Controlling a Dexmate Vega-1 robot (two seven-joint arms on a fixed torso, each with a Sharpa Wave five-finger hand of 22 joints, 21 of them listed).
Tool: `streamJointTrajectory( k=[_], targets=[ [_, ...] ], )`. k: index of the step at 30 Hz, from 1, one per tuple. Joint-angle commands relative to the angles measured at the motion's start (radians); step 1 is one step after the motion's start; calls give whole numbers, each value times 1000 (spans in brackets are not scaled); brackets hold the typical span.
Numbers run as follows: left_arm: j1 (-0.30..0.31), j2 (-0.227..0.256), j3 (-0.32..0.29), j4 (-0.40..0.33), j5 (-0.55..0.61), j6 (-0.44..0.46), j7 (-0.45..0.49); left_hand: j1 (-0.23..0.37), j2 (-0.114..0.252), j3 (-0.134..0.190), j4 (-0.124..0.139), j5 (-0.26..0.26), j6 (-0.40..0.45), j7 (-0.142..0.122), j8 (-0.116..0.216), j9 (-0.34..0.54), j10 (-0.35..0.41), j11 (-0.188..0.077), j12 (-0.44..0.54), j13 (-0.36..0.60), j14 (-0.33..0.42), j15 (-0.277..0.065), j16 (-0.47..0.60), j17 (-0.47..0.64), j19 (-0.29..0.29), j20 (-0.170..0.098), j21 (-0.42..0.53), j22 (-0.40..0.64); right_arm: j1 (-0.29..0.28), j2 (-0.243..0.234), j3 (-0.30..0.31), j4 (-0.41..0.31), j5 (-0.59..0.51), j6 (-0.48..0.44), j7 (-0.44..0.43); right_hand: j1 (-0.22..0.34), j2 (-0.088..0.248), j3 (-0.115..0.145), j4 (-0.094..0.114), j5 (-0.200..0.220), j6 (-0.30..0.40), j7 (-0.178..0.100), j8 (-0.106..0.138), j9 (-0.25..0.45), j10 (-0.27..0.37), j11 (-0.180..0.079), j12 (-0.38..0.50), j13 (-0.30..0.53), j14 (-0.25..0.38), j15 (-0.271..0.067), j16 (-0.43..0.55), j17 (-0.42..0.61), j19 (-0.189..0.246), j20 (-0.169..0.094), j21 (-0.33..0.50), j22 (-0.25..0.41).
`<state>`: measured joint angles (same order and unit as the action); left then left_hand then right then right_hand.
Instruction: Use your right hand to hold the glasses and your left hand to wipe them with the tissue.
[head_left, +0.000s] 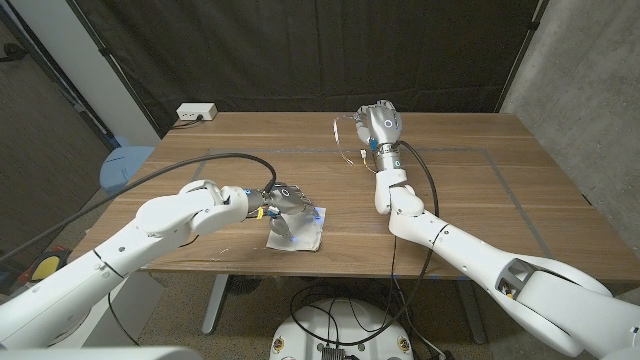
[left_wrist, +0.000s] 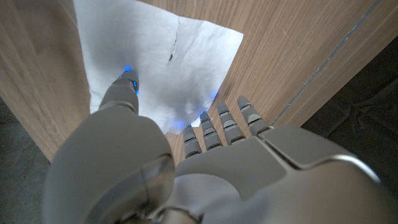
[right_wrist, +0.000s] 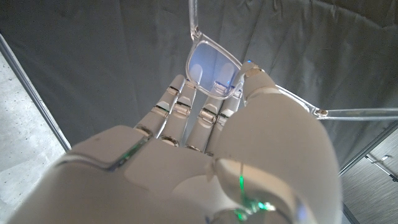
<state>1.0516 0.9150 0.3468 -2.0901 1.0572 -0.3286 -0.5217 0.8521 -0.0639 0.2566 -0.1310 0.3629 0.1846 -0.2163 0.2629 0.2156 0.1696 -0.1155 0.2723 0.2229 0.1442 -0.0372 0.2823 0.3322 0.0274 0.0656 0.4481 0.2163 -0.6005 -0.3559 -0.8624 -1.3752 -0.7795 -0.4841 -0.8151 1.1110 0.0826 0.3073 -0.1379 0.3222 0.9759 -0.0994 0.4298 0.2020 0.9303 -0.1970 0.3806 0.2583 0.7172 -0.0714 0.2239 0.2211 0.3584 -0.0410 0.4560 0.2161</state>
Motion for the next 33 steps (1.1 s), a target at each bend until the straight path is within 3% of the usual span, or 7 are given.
streamJointTrajectory(
  k=[1,8,12,14,16,25,33],
  targets=[
    [20,3,4,25,74,-23,89,37,32,-4,4,-12,117,-2,39,-4,110,-23,33,-2,89,-80,26,-3,48,-18,25,-1,-2,-1,-8,-10,-14,-18,3,6,11,-3,-2,8,144,-4,8,3,4,1,-1,1,11,-165,-4,1,4,-61,10,1],
    [64,12,-22,53,112,-32,258,135,105,28,-7,-72,373,8,117,-14,300,-58,86,10,273,-140,77,13,134,-46,79,0,-3,-2,-13,-14,-23,-25,5,7,11,-3,-2,9,144,-6,8,4,3,0,-3,1,13,-166,-5,1,2,-63,11,1],
    [95,12,-42,80,125,-36,394,192,139,37,-10,-121,613,34,210,-12,476,-73,162,36,411,-174,133,63,197,-59,125,3,-4,-2,-14,-14,-26,-28,3,7,11,-4,-1,10,144,-5,8,4,4,0,-4,2,14,-165,-6,1,2,-62,13,1],
    [110,6,-54,102,116,-41,477,235,171,44,-14,-141,737,99,265,-12,564,-61,203,53,493,-185,177,104,231,-60,153,7,-4,-1,-14,-14,-26,-29,2,7,11,-5,-1,10,145,-6,8,4,4,0,-4,2,14,-165,-6,1,2,-62,13,1],
    [124,-1,-65,116,124,-35,548,266,204,57,-14,-153,802,130,289,-18,632,-67,236,67,538,-186,201,132,253,-57,175,11,-5,1,-14,-13,-27,-32,1,7,11,-5,-1,10,145,-6,8,4,4,1,-4,2,14,-165,-6,1,2,-62,13,1],
    [186,-49,-107,154,121,25,760,294,213,41,-9,-166,804,155,281,-22,765,-59,320,109,633,-187,276,209,264,-45,211,22,-12,1,-8,-24,-25,-32,-13,9,10,-6,-2,13,145,-5,7,3,6,1,-6,2,15,-166,-8,1,-1,-62,15,0],
    [227,-127,-156,164,38,89,860,310,217,40,-6,-156,789,154,282,-4,788,-73,360,141,677,-190,284,232,260,-31,228,28,-26,6,0,-12,-24,-2,-90,12,10,-8,-3,14,146,-6,8,4,6,0,-8,3,15,-167,-9,1,-2,-63,17,0]
  ],
)
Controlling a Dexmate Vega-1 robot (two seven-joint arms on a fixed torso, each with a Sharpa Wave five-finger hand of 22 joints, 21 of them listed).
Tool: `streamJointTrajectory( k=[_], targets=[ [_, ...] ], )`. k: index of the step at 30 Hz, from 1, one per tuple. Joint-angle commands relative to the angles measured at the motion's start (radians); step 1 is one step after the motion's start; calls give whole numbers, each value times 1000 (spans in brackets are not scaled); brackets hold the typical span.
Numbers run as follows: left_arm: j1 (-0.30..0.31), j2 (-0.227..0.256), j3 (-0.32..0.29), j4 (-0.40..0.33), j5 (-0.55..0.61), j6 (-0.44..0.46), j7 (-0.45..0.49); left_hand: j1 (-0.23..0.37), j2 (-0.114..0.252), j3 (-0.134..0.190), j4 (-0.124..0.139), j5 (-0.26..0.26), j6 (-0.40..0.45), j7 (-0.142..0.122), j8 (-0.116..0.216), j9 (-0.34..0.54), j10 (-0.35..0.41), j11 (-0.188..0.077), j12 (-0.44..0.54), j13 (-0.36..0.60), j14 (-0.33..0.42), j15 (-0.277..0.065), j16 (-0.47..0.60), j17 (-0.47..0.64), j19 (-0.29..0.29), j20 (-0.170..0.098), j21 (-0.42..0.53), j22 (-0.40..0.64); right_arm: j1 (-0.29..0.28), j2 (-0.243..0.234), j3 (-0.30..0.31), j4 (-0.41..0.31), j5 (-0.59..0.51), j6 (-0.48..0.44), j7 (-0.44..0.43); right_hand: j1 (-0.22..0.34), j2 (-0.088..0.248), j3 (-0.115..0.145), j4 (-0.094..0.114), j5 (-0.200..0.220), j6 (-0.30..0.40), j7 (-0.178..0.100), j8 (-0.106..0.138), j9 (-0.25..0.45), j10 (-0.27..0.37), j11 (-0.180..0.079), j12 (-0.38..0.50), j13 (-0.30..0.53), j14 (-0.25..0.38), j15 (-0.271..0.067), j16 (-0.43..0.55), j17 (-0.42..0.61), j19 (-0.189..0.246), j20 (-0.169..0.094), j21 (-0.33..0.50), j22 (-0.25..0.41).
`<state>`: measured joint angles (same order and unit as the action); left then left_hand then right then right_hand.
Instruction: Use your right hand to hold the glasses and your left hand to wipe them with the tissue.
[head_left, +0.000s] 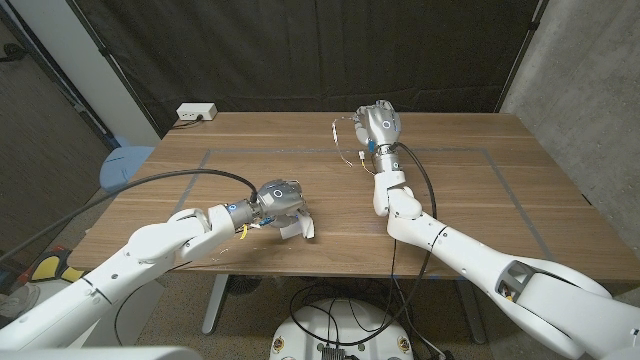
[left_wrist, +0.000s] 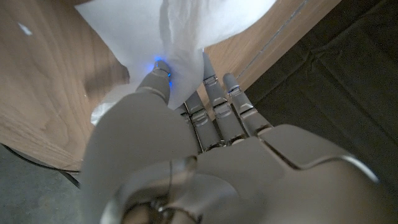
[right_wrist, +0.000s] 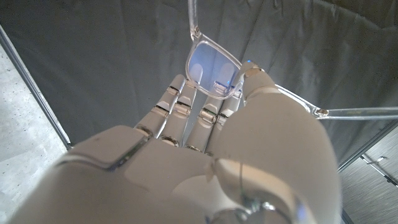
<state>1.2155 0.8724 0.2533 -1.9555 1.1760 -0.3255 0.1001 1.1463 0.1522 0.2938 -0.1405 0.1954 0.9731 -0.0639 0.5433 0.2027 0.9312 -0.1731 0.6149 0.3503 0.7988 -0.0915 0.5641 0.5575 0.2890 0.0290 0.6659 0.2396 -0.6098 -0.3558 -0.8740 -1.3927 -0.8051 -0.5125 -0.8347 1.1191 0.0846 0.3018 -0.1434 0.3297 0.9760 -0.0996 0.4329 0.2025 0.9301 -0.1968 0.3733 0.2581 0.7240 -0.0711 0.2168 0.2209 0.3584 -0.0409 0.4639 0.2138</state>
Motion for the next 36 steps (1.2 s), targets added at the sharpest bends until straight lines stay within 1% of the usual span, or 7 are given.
streamJointTrajectory(
  k=[1,8,13,20,24,31,36],
  targets=[
    [65,-93,-67,29,-90,93,242,18,1,4,3,13,2,1,3,10,29,-15,21,16,24,-137,0,7,-3,6,12,5,-18,7,12,6,1,29,-80,4,8,-2,3,7,146,-6,4,4,7,0,-1,3,9,-167,-2,2,-3,-63,9,3],
    [61,-155,-96,33,-160,131,263,23,-3,5,4,19,-5,7,3,17,24,-20,32,31,41,-136,-7,10,-8,10,19,8,-31,-4,11,-12,-8,60,-126,7,8,-4,2,8,146,-9,4,4,12,1,-1,4,9,-168,-2,3,-5,-64,11,2],
    [47,-182,-101,41,-176,143,283,21,-4,4,10,25,-14,11,2,22,16,-22,38,42,48,-135,-17,10,-6,14,26,10,-40,-15,10,-23,-18,77,-154,8,8,-6,2,9,148,-9,4,2,15,1,-1,4,10,-167,-3,3,-3,-65,13,2],
    [19,-236,-102,73,-209,138,362,19,-3,5,16,31,-10,9,7,28,22,-22,50,53,58,-135,-26,11,-2,12,34,11,-48,-33,5,-41,-39,89,-172,11,8,-9,2,10,150,-14,4,3,17,1,-2,5,11,-169,-2,4,-4,-68,15,2],
    [-3,-274,-103,96,-258,122,394,21,-6,5,16,35,-3,12,12,31,25,-24,56,60,66,-136,-33,12,0,10,40,12,-52,-41,-4,-47,-58,93,-182,12,8,-10,2,10,148,-13,4,4,17,1,-3,6,11,-169,-2,5,-5,-69,16,2],
    [-32,-305,-108,103,-355,87,359,24,-11,6,16,39,-1,13,12,32,27,-24,64,70,77,-137,-40,16,1,10,49,13,-47,-31,-24,-14,-102,87,-239,14,7,-14,2,10,150,-14,3,2,18,1,-4,6,11,-169,-2,6,-6,-71,18,2],
    [-43,-325,-113,98,-429,63,317,24,-11,7,19,41,-3,15,13,33,26,-24,67,76,81,-136,-45,18,2,11,53,13,-31,-18,-44,33,-132,82,-275,16,6,-17,2,10,158,-14,3,0,19,1,-5,7,11,-169,-2,7,-8,-71,19,2]
  ],
)
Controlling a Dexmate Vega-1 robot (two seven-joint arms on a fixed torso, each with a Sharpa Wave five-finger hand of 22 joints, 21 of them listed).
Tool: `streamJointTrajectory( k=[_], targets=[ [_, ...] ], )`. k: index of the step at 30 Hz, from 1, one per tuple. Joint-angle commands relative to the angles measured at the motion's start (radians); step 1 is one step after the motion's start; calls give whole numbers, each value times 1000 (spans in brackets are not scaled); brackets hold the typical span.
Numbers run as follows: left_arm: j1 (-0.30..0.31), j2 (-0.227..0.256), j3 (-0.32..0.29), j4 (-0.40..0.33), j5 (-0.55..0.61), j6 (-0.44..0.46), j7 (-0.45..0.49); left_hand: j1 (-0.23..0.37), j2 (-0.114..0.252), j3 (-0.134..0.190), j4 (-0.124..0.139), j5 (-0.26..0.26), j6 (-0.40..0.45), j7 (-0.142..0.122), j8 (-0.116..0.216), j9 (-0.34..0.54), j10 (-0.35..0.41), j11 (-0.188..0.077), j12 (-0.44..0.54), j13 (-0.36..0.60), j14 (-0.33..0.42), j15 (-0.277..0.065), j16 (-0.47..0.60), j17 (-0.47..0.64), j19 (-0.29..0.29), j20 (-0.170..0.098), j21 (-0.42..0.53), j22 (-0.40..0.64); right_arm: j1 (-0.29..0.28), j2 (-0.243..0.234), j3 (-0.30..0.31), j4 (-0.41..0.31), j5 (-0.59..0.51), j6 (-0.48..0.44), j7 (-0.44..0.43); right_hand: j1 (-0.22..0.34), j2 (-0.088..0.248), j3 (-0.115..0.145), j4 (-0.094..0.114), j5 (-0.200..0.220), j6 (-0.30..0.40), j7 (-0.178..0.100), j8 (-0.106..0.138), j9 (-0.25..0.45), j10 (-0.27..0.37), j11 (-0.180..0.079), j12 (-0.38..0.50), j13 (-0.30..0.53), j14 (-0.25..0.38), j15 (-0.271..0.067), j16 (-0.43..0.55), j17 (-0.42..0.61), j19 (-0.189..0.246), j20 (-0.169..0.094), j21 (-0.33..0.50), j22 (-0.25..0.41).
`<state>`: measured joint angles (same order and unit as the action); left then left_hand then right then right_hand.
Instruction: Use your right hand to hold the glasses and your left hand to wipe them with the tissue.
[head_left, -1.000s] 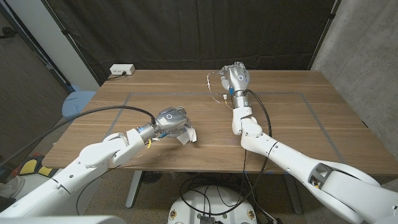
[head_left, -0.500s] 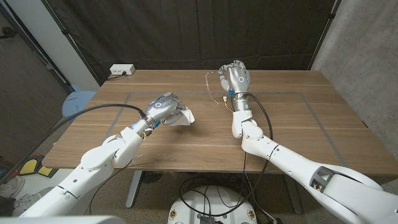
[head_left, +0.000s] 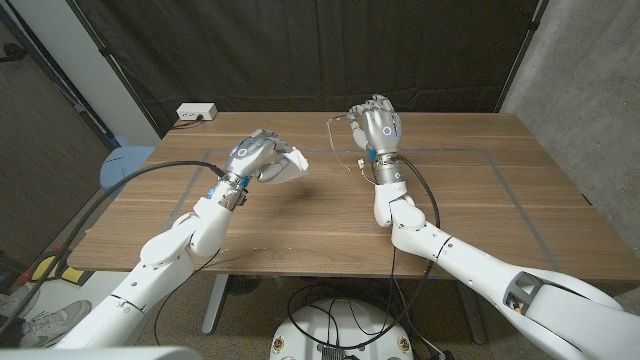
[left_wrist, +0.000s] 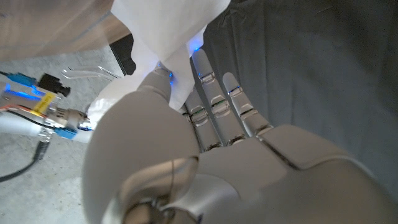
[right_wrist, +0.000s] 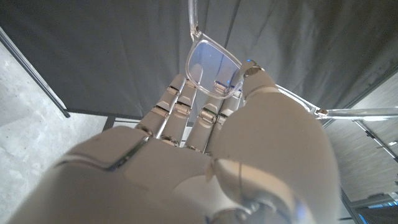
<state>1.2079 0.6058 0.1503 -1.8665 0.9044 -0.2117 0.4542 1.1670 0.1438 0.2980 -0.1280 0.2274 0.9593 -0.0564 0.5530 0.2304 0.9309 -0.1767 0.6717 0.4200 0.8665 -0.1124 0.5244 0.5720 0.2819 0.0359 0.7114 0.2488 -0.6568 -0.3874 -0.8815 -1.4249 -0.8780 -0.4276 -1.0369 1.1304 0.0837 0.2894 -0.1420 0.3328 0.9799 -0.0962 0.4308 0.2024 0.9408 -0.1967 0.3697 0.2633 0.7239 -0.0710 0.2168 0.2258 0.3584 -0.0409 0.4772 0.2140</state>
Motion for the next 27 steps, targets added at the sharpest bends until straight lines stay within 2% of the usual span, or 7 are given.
streamJointTrajectory(
  k=[1,5,11,17,27],
  targets=[
    [-37,-62,-12,7,-176,-57,-47,3,-2,3,7,9,11,7,3,5,26,-20,10,6,14,-115,-6,3,9,5,8,4,18,14,-40,70,-64,-3,-75,5,7,-5,0,7,154,-18,5,0,9,1,-1,2,11,-169,-2,2,-9,-71,6,2],
    [-38,-78,-24,-6,-277,-80,-110,4,-4,3,7,11,9,8,2,5,30,-20,14,10,16,-116,-9,5,11,2,12,4,23,22,-47,100,-98,0,-80,7,7,-7,0,7,158,-18,5,-2,10,1,-1,2,14,-170,-1,3,-8,-70,7,2],
    [-41,-91,-39,-13,-370,-97,-181,7,-6,3,6,12,10,11,3,7,33,-20,17,15,19,-116,-12,9,14,-1,18,5,28,22,-60,114,-111,5,-80,11,7,-10,-1,8,160,-17,3,-4,12,1,-2,2,20,-170,3,6,-11,-71,8,2],
    [-43,-104,-49,-13,-386,-111,-189,10,-5,5,7,13,12,13,2,5,32,-20,20,22,19,-116,-18,14,10,2,23,5,26,21,-65,122,-138,16,-80,14,6,-14,-2,8,161,-18,0,-5,13,1,-3,3,21,-170,4,9,-15,-72,9,2],
    [-58,-131,-55,-9,-389,-132,-172,13,-7,4,7,12,12,17,2,6,34,-20,23,31,24,-115,-20,22,8,1,31,6,4,13,-59,95,-190,47,-80,18,5,-19,-3,8,162,-17,-3,-7,14,1,-4,3,21,-170,4,10,-19,-74,10,2]
  ],
)
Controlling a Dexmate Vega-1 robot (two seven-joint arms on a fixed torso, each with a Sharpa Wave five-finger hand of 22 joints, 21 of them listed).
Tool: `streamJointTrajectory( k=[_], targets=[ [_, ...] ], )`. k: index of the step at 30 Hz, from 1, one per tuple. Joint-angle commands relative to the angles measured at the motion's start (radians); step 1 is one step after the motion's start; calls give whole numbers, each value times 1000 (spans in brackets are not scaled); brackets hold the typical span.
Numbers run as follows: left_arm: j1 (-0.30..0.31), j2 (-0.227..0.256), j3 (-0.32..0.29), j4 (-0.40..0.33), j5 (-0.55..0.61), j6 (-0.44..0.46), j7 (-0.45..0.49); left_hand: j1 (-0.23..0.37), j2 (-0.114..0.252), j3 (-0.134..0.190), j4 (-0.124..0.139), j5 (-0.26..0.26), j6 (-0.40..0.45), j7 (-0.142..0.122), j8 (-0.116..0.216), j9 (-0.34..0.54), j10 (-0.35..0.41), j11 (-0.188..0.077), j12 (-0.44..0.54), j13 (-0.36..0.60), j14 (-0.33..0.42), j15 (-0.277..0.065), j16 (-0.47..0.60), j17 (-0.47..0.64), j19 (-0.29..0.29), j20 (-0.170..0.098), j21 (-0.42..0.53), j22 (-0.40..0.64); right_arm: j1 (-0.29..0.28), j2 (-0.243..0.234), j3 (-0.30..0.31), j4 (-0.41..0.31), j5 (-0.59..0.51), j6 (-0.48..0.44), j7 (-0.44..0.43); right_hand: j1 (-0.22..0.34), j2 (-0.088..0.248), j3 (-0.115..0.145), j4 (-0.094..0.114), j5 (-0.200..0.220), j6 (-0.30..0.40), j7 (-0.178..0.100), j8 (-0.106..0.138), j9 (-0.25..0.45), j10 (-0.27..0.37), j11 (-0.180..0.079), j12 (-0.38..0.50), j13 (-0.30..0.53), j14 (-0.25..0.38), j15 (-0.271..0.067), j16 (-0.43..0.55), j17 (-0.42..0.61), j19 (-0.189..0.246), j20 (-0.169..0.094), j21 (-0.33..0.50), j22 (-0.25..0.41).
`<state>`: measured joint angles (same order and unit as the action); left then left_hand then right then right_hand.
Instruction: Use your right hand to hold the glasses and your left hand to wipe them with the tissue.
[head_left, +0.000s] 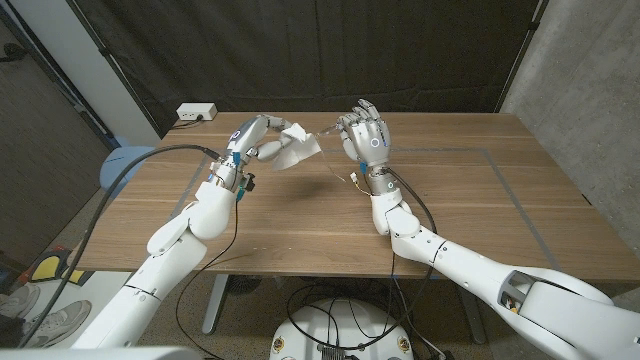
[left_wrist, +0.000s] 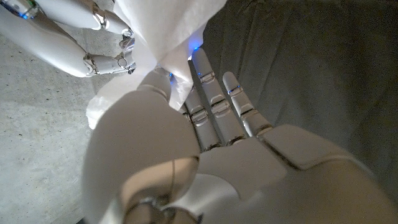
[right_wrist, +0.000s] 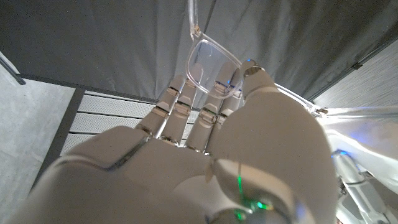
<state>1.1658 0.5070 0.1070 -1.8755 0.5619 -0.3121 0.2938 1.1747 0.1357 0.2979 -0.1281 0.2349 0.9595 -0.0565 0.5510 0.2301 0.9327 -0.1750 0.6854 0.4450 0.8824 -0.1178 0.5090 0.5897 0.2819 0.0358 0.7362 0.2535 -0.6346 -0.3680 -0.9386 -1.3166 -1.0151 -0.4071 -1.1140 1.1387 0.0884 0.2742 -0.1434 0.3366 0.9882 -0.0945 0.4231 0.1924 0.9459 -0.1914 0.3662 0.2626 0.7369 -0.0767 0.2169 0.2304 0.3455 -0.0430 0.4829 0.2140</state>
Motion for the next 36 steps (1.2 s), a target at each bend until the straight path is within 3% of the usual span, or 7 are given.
streamJointTrajectory(
  k=[1,18,36],
  targets=[
    [-19,-35,-11,0,-47,-32,-10,5,1,4,8,5,14,17,5,7,32,-22,9,7,10,-110,-5,5,8,1,7,1,-22,-9,0,-19,-60,30,-3,10,0,-4,-1,5,155,-21,5,3,9,-4,-1,4,8,-164,4,6,-6,-71,5,2],
    [-90,-35,29,10,-144,17,-190,7,-2,4,10,4,19,21,1,2,34,-22,11,20,12,-108,-14,16,6,3,22,2,-51,9,40,-58,-175,81,-3,17,1,-13,0,7,159,-20,-1,1,9,-5,-5,5,5,-164,2,8,-9,-72,10,2],
    [-140,-14,37,-47,-264,156,-431,15,-23,-3,4,2,40,20,-10,-19,54,-18,1,19,-16,-108,-30,31,-22,4,32,1,-8,12,-41,-20,-170,28,-3,23,-3,-24,0,12,169,-26,-7,-1,14,-7,-8,5,-2,-164,-1,9,-14,-73,15,2]
  ],
)
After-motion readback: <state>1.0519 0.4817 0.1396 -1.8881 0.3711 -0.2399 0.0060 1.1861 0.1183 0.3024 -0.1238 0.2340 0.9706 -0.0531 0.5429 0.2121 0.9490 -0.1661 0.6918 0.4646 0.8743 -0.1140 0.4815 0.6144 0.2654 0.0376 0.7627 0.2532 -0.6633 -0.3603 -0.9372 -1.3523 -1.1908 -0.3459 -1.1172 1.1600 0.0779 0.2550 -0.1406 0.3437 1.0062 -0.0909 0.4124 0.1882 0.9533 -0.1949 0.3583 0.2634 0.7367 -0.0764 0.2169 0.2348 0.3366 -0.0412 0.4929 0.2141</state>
